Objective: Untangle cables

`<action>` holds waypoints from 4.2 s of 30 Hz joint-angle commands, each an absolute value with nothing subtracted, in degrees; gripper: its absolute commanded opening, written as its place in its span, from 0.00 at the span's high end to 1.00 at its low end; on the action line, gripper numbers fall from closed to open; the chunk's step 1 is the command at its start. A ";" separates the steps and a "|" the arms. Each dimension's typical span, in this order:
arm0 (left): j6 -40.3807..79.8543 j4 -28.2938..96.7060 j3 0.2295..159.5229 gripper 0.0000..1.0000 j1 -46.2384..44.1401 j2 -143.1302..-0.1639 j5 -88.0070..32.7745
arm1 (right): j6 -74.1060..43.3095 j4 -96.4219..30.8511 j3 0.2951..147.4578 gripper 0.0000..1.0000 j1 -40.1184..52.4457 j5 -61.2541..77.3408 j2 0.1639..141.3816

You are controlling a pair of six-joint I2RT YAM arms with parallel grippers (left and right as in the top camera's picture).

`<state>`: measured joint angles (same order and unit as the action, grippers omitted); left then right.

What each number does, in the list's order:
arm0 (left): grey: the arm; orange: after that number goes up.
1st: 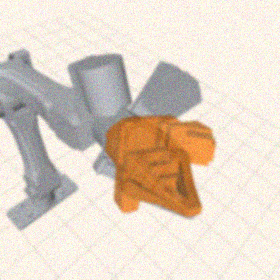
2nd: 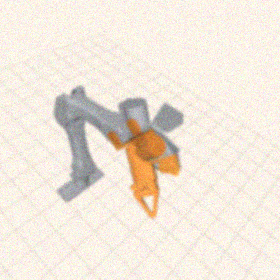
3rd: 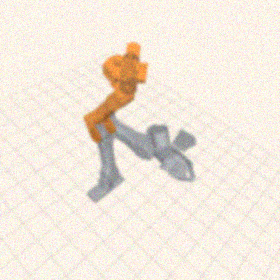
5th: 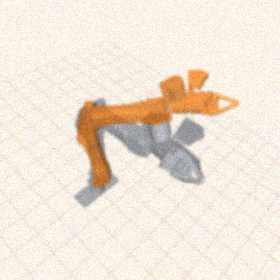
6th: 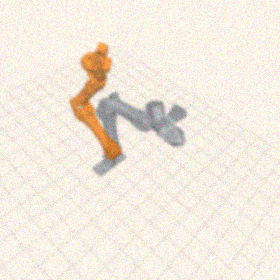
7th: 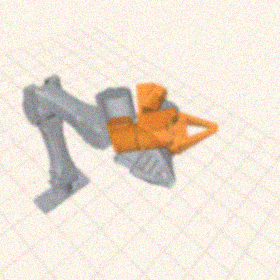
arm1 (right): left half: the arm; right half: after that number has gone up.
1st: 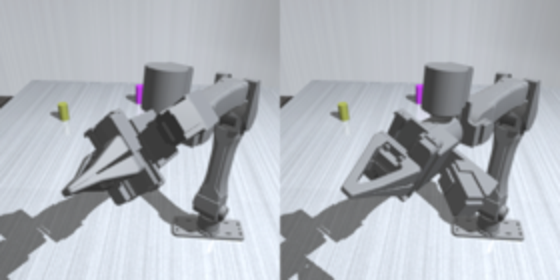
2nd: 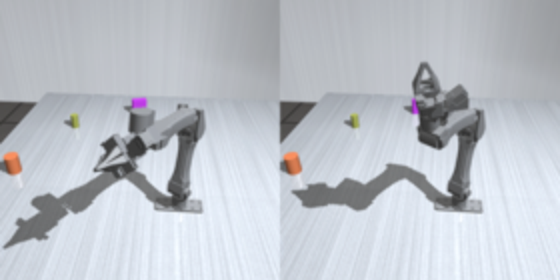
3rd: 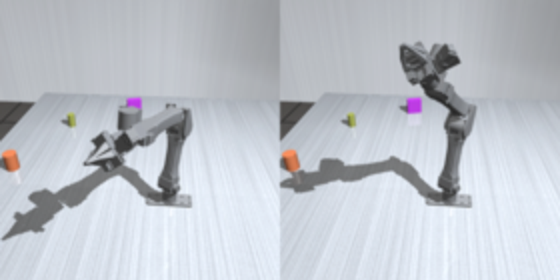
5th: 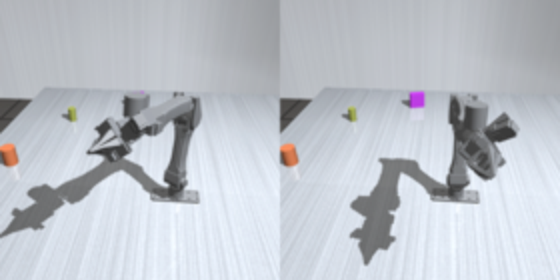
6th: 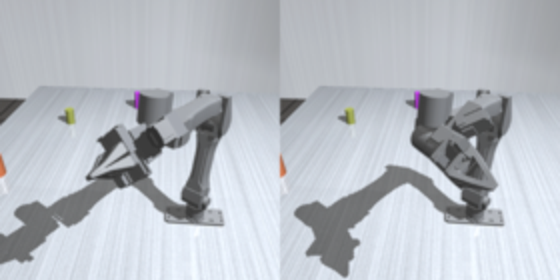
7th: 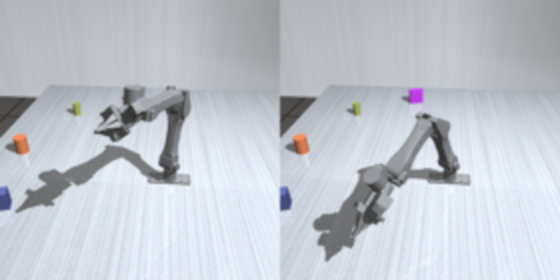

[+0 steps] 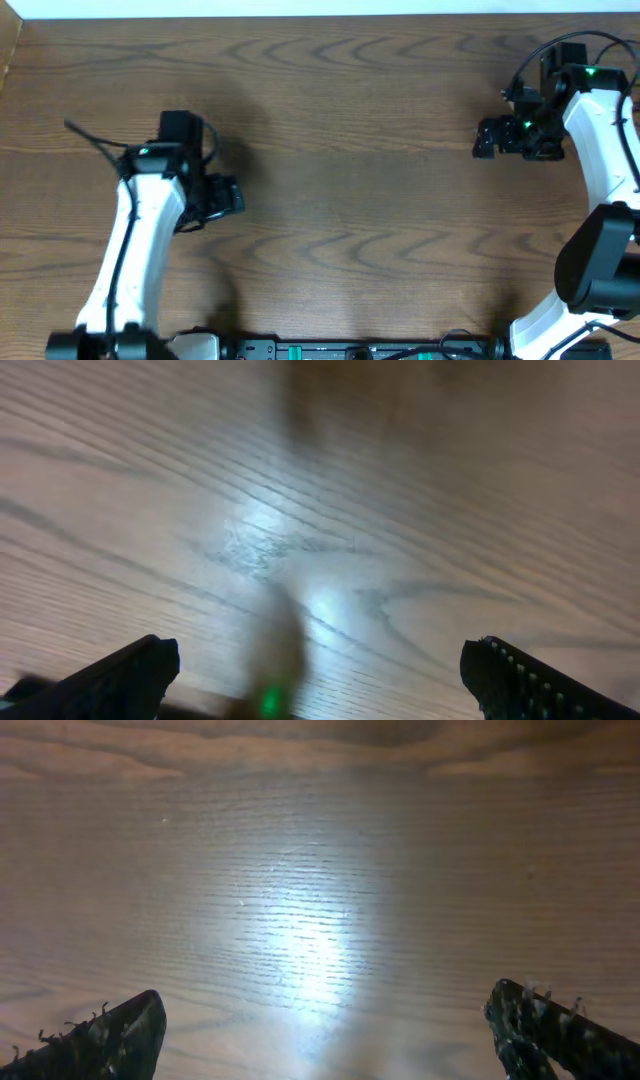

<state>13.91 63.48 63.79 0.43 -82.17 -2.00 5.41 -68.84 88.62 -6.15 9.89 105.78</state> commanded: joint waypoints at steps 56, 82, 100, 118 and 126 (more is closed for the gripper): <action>10.79 53.74 45.95 0.04 0.95 -31.46 -2.15 | 13.10 14.04 0.32 0.01 0.10 6.79 0.27; 10.79 53.74 45.95 0.04 0.95 -31.46 -2.17 | 10.35 -3.86 0.32 0.01 0.10 6.57 0.30; 10.57 26.02 19.11 0.04 0.95 -7.07 -3.60 | 10.35 -3.86 0.32 0.01 0.10 6.57 0.30; -2.50 3.62 0.23 0.04 0.89 -0.08 -8.01 | 10.35 -3.86 0.32 0.01 0.10 6.57 0.30; -2.55 3.42 0.23 0.04 0.80 -0.10 -8.34 | 10.35 -3.86 0.32 0.01 0.10 6.57 0.30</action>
<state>-1.76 0.84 0.73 0.86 -0.60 -5.76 10.79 -3.60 0.38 -0.19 6.59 0.67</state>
